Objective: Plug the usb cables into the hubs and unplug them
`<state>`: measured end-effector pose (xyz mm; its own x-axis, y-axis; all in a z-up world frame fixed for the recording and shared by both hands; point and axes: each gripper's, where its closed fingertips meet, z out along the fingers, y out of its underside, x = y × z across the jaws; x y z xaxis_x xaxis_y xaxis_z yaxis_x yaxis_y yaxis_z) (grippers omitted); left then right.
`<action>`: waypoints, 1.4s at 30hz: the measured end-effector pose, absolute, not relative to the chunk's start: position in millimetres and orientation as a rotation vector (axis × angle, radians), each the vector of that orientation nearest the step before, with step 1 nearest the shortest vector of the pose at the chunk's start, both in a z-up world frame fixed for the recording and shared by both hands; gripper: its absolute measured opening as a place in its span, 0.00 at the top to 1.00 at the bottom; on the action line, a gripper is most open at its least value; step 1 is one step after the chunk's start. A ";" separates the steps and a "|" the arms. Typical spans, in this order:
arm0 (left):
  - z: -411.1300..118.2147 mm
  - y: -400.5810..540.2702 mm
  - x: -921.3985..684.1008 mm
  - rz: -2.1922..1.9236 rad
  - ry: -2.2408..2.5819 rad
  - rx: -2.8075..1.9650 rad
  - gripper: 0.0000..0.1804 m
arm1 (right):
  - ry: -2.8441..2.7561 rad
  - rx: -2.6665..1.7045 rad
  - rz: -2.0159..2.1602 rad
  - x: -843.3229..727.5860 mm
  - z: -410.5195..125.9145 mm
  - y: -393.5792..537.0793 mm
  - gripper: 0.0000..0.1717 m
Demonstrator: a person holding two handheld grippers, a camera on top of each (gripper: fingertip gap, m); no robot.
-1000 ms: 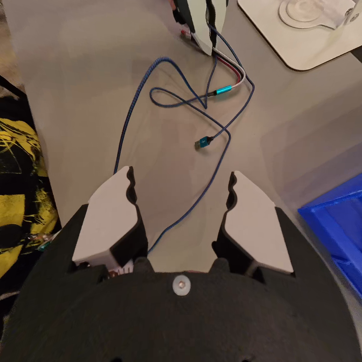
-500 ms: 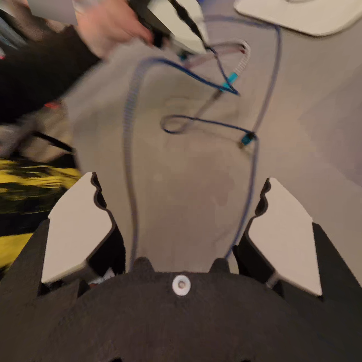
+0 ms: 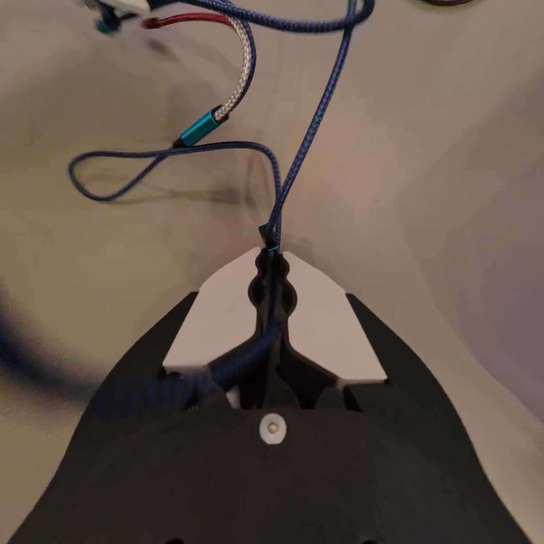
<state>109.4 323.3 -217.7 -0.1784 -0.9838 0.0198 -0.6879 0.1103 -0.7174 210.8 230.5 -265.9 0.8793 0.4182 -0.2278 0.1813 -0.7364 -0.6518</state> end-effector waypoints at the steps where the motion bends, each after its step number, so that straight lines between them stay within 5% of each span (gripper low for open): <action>1: -217.7 322.9 109.2 -0.843 1.910 -1.634 0.98 | -0.441 -2.401 0.516 207.4 -265.5 231.8 0.97; 21: -151.3 253.0 142.2 -1.572 1.542 -1.478 0.98 | -0.187 -1.561 1.048 152.2 -122.8 278.5 1.00; 25: -146.0 246.9 147.0 -1.618 1.535 -1.427 0.98 | -0.160 -1.558 1.005 154.0 -120.7 284.5 0.90; 33: -145.4 226.6 155.3 -1.724 1.602 -1.401 0.98 | -0.227 -1.516 1.170 138.7 -113.7 276.5 0.89; 42: -140.5 223.4 155.9 -1.853 1.538 -1.388 0.98 | -0.273 -1.512 1.268 133.7 -113.0 269.0 0.70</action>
<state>155.9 223.4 -140.5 -0.4526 -0.7708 0.4484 -0.2989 -0.3426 -0.8907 133.7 269.0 -113.0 0.4027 0.7273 -0.5558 -0.4341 -0.3828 -0.8155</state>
